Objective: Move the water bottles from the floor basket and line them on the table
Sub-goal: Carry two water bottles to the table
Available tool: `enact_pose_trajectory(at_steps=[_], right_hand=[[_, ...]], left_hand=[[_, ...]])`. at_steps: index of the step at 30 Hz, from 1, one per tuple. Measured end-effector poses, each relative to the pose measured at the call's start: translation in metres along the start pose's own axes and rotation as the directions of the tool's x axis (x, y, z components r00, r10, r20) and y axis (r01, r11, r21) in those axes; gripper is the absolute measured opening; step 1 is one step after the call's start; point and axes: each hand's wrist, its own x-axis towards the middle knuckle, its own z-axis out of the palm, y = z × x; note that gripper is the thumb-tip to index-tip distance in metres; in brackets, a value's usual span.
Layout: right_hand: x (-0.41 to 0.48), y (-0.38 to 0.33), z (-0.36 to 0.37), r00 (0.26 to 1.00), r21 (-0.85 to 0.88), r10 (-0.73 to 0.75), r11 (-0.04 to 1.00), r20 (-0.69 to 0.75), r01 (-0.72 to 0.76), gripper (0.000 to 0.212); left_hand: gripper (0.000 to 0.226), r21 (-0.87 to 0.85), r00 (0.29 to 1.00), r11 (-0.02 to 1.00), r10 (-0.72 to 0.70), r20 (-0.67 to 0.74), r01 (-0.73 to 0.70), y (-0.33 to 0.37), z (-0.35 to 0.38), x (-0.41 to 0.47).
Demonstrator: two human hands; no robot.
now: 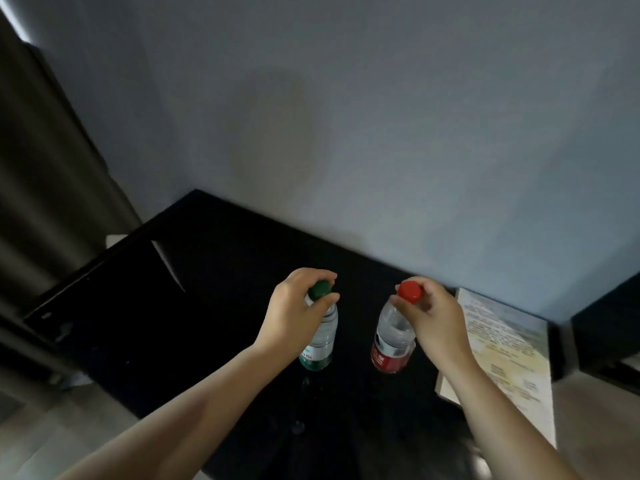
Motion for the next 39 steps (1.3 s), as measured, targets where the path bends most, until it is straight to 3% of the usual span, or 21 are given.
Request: enact_pose_trajectory(at_steps=[13,21,27,33,36,39], right_hand=[[0.043,0.042,0.040,0.974,-0.188,0.182,0.960,-0.138,-0.206,0.026],[0.044,0.048,0.038,0.957,-0.348,0.234,0.895,-0.170,-0.280,0.027],[0.028,0.037,0.040,0.902,-0.323,0.394,0.842,-0.176,-0.431,0.049],[-0.041,0.029,0.025,0.859,-0.578,0.474,0.653,-0.192,-0.489,0.033],[-0.078,0.023,0.011,0.833,-0.595,0.506,0.606,-0.224,-0.528,0.027],[-0.115,0.018,-0.005,0.823,-0.574,0.512,0.607,-0.246,-0.550,0.020]], left_hand=[[0.030,0.042,0.957,0.998,0.042,0.286,-0.056,-0.068,0.035,0.081],[0.032,0.077,0.934,0.990,0.082,0.348,-0.115,-0.083,0.037,0.086],[0.030,0.121,0.898,0.970,0.142,0.417,-0.209,-0.083,0.034,0.089],[0.036,0.299,0.813,0.894,0.112,0.571,-0.333,-0.062,0.028,0.094],[0.040,0.358,0.773,0.798,0.198,0.603,-0.484,-0.038,0.021,0.088],[0.041,0.288,0.739,0.783,0.297,0.605,-0.551,-0.013,0.017,0.066]])
